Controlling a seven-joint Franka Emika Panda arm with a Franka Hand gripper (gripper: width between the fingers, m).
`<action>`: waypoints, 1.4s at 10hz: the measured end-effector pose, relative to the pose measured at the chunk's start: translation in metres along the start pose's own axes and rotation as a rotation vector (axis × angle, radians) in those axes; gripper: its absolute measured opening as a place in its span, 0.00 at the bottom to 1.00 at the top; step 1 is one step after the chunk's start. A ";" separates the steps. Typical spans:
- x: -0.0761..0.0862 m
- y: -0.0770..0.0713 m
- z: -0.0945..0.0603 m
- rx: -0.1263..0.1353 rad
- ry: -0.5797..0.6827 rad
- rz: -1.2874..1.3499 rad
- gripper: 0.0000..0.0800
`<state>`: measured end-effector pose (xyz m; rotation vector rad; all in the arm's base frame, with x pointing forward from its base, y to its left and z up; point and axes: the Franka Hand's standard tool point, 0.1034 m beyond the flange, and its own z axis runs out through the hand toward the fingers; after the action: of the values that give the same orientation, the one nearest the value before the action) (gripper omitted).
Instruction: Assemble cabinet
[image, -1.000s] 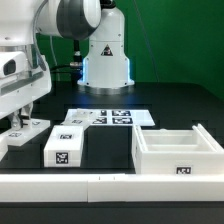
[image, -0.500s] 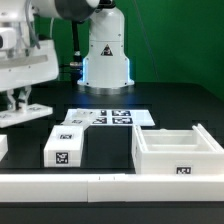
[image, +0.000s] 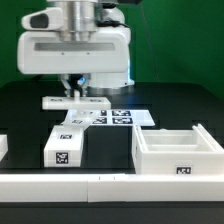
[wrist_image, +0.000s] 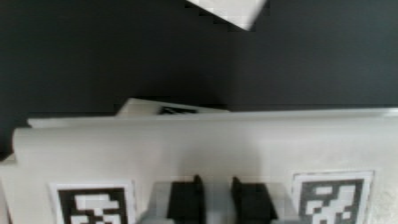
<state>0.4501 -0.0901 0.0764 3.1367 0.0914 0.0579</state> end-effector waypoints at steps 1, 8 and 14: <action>-0.001 0.001 0.000 0.002 -0.002 0.088 0.08; 0.003 -0.090 0.000 0.024 -0.039 0.928 0.08; 0.006 -0.120 0.003 0.061 -0.071 1.362 0.08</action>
Offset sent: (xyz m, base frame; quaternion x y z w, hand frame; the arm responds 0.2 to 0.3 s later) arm 0.0000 0.0000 0.0000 0.0000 0.0000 0.1296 0.9916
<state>0.4492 0.0298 0.0734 2.5577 -1.9500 -0.0590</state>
